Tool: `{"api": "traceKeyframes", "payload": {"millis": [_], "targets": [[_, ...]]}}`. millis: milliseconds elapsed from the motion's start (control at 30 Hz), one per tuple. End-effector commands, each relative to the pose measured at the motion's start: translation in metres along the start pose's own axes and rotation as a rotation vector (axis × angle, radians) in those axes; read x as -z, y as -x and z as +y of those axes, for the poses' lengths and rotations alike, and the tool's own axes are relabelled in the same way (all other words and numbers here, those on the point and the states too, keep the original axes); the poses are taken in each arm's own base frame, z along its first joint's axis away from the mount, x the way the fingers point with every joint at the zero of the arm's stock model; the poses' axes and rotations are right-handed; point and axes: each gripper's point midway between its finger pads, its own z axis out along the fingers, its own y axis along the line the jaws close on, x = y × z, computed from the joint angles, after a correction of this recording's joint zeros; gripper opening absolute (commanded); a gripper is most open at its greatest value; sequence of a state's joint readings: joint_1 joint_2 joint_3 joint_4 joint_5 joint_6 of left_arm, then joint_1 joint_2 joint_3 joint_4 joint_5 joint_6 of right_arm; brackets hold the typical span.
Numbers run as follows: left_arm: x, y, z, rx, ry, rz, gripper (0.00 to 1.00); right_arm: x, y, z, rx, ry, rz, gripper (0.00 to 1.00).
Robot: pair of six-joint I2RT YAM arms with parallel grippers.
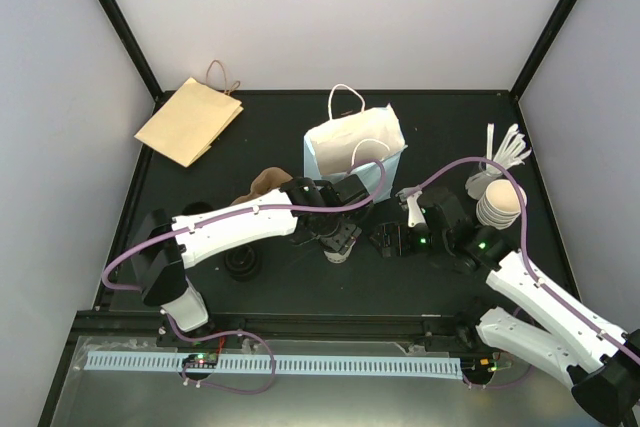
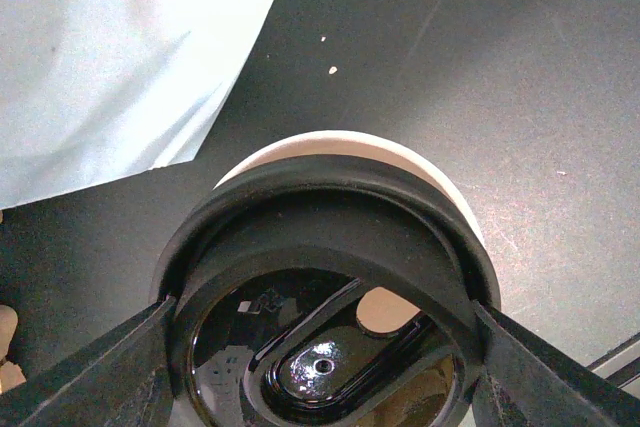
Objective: Pack the takeout coffee
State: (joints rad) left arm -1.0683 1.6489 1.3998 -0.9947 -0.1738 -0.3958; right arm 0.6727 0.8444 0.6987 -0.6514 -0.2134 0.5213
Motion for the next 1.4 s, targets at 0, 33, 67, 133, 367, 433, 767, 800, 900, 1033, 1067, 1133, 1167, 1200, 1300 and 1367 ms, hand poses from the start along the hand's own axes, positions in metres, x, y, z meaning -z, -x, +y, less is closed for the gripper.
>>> {"api": "traceKeyframes", "payload": {"millis": [0,33,67,133,367,433,767,800,900,1033,1067,1133,1167,1200,1300,1367], "targets": [[0.010,0.015,-0.006,-0.006,-0.022,-0.051,0.74,0.000,0.001,0.002,0.007,0.015,-0.005,1.00],[0.010,0.016,-0.007,-0.007,-0.028,-0.054,0.75,0.000,0.001,0.002,0.008,0.014,-0.006,1.00],[0.010,0.016,-0.008,-0.010,-0.031,-0.057,0.75,0.000,0.000,0.002,0.007,0.013,-0.005,1.00],[0.009,0.017,-0.008,-0.016,-0.033,-0.061,0.75,-0.001,0.000,0.001,0.007,0.013,-0.004,1.00],[0.009,0.020,-0.010,-0.029,-0.046,-0.082,0.75,-0.004,-0.001,0.002,0.001,0.021,0.002,1.00],[0.007,0.020,-0.011,-0.040,-0.047,-0.083,0.75,-0.004,-0.001,0.002,0.001,0.024,-0.002,1.00],[-0.010,0.006,-0.009,-0.040,-0.019,-0.001,0.76,-0.003,-0.001,0.001,0.000,0.015,-0.004,1.00],[-0.012,0.005,-0.009,-0.040,-0.017,0.005,0.76,-0.003,-0.001,0.001,-0.001,0.015,-0.004,1.00],[-0.016,0.004,-0.008,-0.037,-0.005,0.015,0.76,-0.004,-0.001,0.000,-0.002,0.015,-0.003,1.00],[-0.019,0.004,-0.007,-0.034,0.001,0.016,0.76,-0.006,-0.003,0.000,-0.011,0.022,-0.003,1.00],[-0.021,0.003,-0.007,-0.032,-0.001,0.023,0.76,-0.008,-0.003,0.000,-0.017,0.029,-0.005,1.00],[-0.026,0.000,-0.008,-0.026,-0.012,0.046,0.76,-0.010,-0.004,0.001,-0.029,0.043,-0.005,1.00],[-0.028,-0.001,-0.008,-0.022,-0.017,0.057,0.76,-0.012,-0.005,0.002,-0.035,0.051,-0.005,1.00],[-0.030,-0.003,-0.008,-0.021,-0.021,0.068,0.76,-0.013,-0.006,0.002,-0.041,0.059,-0.005,1.00],[-0.034,-0.008,-0.007,-0.026,-0.019,0.101,0.76,-0.017,-0.006,0.004,-0.062,0.081,-0.013,1.00],[-0.037,-0.011,-0.005,-0.022,-0.011,0.121,0.76,-0.020,-0.006,0.004,-0.083,0.091,-0.020,0.98]]}}
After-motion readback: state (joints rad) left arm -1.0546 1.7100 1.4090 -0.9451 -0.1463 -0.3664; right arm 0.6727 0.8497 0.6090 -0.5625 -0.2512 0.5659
